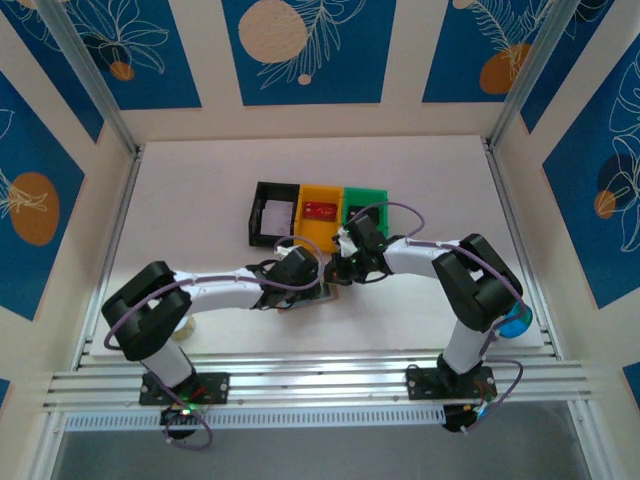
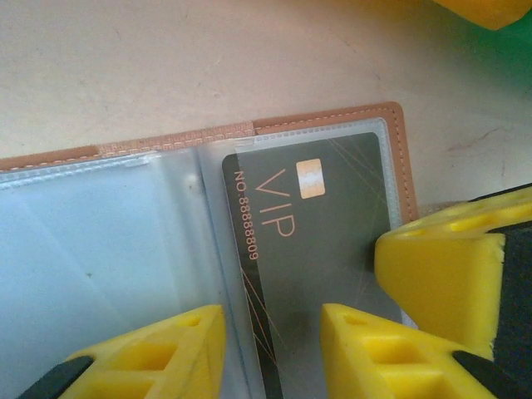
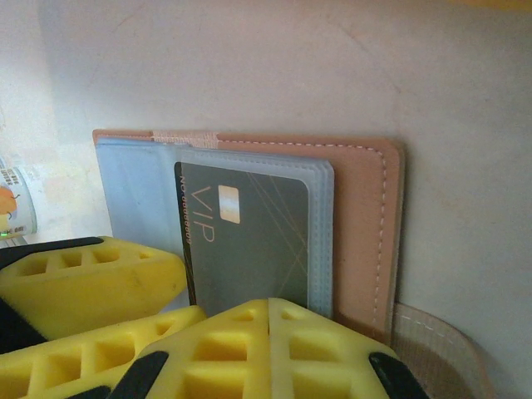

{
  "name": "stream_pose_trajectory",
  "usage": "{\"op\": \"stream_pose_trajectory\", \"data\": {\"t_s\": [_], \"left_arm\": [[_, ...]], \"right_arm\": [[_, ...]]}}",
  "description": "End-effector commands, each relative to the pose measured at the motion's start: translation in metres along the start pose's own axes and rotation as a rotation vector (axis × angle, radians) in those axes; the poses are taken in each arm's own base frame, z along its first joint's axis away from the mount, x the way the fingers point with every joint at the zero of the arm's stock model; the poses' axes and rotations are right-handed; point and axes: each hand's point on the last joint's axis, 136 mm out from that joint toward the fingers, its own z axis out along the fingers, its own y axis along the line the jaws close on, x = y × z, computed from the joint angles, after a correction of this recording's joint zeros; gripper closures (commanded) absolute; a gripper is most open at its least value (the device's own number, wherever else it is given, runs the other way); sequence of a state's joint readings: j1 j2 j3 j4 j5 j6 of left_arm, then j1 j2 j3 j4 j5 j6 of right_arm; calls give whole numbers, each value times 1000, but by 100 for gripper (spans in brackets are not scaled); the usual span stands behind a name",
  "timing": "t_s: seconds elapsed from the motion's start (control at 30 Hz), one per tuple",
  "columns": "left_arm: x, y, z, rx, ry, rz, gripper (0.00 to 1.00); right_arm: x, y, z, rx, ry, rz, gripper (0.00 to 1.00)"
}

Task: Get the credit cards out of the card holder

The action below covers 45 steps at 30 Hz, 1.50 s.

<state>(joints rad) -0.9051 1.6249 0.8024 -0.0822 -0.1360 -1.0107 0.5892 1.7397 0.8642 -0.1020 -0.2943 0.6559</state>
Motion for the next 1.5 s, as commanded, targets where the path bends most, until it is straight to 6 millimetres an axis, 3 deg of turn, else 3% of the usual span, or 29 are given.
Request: {"op": "stream_pose_trajectory", "data": {"t_s": [0.0,0.97,1.13,1.27,1.47], "left_arm": [[-3,8,5,-29,-14,14,66],[-9,10,3,-18,-64,-32,76],[-11,13,1,-24,-77,-39,76],[-12,14,-1,-26,-84,-35,76],[-15,11,-5,-5,-102,-36,76]], "right_arm": [[0,1,2,8,14,-10,100],[1,1,3,10,21,-10,100],[-3,11,-9,-25,-25,-49,100],[-7,7,-20,-9,-68,-54,100],[-9,0,-17,-2,-57,-17,100]]}}
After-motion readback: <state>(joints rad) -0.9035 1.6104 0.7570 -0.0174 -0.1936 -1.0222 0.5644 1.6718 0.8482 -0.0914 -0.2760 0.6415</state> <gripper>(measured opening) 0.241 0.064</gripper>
